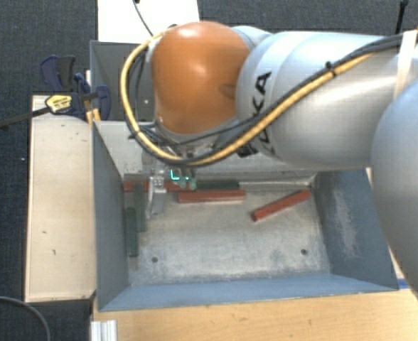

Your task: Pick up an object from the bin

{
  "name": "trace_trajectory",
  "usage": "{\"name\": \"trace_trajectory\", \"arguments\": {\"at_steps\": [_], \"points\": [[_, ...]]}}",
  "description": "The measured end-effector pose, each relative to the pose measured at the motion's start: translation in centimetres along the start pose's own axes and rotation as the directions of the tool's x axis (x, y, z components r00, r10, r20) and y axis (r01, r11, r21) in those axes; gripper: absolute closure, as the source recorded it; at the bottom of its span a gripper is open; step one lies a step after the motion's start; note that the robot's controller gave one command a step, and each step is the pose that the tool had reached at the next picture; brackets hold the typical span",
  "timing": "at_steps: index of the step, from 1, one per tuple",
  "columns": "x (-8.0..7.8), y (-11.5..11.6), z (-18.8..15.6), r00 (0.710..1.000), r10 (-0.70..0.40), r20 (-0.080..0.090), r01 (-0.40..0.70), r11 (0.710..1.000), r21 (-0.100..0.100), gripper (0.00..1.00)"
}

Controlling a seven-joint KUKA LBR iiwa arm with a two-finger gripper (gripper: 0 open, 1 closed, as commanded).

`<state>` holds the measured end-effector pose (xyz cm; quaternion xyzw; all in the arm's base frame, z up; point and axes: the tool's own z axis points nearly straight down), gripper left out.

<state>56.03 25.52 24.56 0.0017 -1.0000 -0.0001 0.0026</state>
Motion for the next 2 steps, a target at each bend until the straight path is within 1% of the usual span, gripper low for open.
{"name": "trace_trajectory", "arguments": {"at_steps": [1,2], "points": [[-3.3,-10.2,6.1,0.999,-0.05,0.003,0.05,0.999,0.005,0.0],[-3.3,-17.9,7.6,0.993,-0.115,0.005,0.115,0.993,0.004,0.0]]}}
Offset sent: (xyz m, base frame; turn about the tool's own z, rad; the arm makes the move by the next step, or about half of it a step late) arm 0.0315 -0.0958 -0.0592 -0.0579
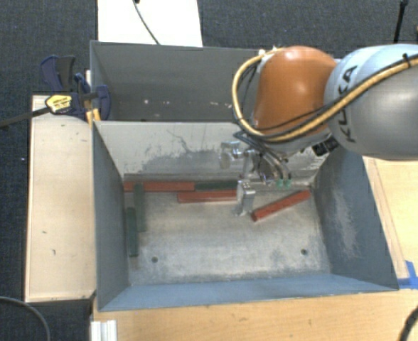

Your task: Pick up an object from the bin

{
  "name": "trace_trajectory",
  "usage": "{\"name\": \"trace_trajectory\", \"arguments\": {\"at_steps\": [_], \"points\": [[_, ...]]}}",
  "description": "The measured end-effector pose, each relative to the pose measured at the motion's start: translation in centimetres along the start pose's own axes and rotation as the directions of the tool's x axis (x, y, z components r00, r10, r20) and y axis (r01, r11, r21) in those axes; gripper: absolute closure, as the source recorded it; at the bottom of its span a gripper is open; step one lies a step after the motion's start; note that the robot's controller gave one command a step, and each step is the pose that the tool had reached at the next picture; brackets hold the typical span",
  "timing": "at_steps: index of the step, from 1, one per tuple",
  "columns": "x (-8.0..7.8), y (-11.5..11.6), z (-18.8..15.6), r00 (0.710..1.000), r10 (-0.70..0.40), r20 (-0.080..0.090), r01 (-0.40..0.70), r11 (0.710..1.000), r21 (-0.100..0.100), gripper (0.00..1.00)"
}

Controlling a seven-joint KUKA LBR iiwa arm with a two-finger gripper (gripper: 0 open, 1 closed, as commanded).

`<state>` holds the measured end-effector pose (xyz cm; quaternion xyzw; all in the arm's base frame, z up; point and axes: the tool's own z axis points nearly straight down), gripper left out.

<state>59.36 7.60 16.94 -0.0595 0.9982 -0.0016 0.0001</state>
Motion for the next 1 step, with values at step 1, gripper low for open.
{"name": "trace_trajectory", "arguments": {"at_steps": [1], "points": [[3.63,-9.25,-0.31,1.0,0.003,-0.001,-0.003,1.0,0.0,0.0]]}}
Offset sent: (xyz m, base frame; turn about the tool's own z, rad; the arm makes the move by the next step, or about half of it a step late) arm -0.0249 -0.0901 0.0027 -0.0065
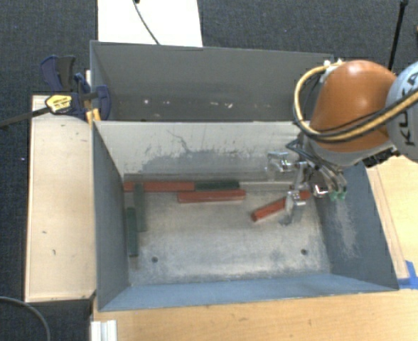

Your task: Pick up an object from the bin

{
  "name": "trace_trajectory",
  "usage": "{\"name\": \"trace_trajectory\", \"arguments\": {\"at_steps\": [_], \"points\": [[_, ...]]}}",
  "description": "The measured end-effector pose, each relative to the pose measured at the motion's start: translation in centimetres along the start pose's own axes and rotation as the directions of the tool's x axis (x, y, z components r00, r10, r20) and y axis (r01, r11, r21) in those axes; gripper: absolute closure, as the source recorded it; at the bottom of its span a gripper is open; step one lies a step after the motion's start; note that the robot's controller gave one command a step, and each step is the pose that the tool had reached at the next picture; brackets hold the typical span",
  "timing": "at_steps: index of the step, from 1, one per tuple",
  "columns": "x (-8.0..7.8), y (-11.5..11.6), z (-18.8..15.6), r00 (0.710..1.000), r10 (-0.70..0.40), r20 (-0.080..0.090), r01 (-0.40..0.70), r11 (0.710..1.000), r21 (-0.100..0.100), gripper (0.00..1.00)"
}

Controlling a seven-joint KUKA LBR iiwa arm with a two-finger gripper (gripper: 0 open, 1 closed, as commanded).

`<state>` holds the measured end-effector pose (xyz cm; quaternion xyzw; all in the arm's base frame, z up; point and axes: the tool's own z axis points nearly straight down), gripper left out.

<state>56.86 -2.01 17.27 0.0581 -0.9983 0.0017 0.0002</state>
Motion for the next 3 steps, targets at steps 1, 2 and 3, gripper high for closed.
{"name": "trace_trajectory", "arguments": {"at_steps": [1,2,3], "points": [[-1.2,-3.7,10.7,0.998,-0.057,-0.004,0.057,0.998,-0.004,0.0],[-1.4,-3.5,10.2,0.999,-0.053,0.003,0.053,0.999,-0.004,1.0],[-1.6,-4.6,-3.5,0.998,-0.065,0.012,0.065,0.998,0.0,1.0]]}}
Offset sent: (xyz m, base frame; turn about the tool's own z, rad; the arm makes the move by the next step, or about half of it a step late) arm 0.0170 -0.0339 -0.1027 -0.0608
